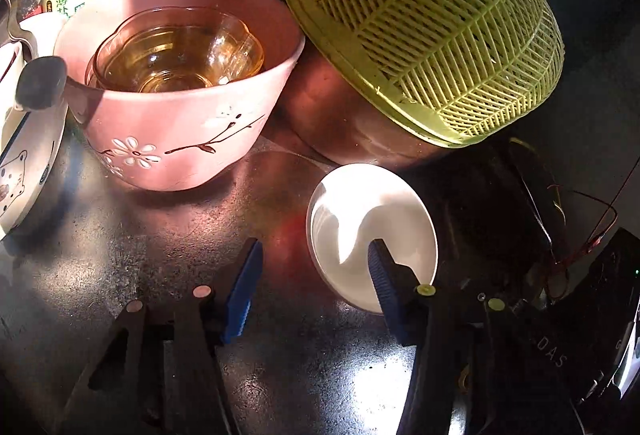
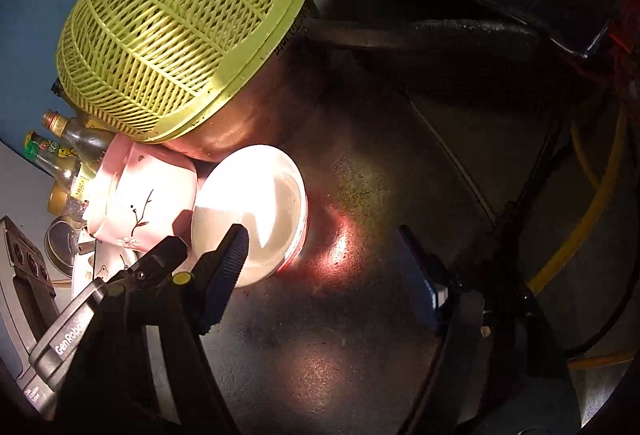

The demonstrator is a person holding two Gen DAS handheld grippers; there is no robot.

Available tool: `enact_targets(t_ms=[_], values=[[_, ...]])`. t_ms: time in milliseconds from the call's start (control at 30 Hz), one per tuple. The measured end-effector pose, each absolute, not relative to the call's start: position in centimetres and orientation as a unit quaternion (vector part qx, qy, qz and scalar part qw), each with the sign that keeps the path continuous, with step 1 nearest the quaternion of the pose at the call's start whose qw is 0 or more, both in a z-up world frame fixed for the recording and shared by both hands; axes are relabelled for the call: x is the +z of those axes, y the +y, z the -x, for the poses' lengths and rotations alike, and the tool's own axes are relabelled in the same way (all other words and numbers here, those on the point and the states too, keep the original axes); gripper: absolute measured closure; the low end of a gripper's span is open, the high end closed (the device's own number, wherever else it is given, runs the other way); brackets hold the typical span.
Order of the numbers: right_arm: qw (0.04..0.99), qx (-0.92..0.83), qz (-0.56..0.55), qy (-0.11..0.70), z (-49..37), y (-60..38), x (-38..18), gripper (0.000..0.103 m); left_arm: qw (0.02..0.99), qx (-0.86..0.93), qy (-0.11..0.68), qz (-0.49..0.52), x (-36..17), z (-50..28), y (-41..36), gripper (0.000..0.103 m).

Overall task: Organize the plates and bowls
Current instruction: 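Move both grippers to the small red-outside bowl beside the basket, then close both grippers on opposite points of the small bowl rim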

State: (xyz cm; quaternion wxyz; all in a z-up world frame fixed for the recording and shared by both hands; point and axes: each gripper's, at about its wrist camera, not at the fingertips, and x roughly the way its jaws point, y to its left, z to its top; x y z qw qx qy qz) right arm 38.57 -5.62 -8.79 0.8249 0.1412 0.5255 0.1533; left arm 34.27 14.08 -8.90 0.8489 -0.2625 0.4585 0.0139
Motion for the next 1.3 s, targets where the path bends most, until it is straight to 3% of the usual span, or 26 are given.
enact_targets(t_ms=[167, 267, 367, 467, 567, 1300], values=[[0.823, 0.163, -0.127, 0.529, -40.2, -4.4, -9.8, 0.043, 0.845, 0.019, 0.461, 0.269, -10.3, -35.8, 14.1, 0.059], [0.816, 0.164, -0.126, 0.540, -41.1, -3.7, -10.7, 0.060, 0.844, 0.023, 0.462, 0.271, -10.8, -36.8, 14.2, 0.067], [0.812, 0.161, -0.131, 0.546, -41.9, -3.4, -11.4, 0.063, 0.841, 0.021, 0.470, 0.268, -11.3, -38.1, 13.8, 0.079], [0.804, 0.167, -0.131, 0.556, -42.3, -2.8, -12.3, 0.077, 0.838, 0.017, 0.476, 0.268, -11.8, -38.9, 13.8, 0.091], [0.800, 0.178, -0.127, 0.559, -42.0, -2.1, -12.6, 0.091, 0.840, 0.015, 0.480, 0.252, -11.7, -39.3, 13.4, 0.091], [0.794, 0.200, -0.153, 0.554, -31.6, -4.4, -9.3, 0.092, 0.837, 0.016, 0.489, 0.244, -8.1, -29.2, 12.8, 0.092]])
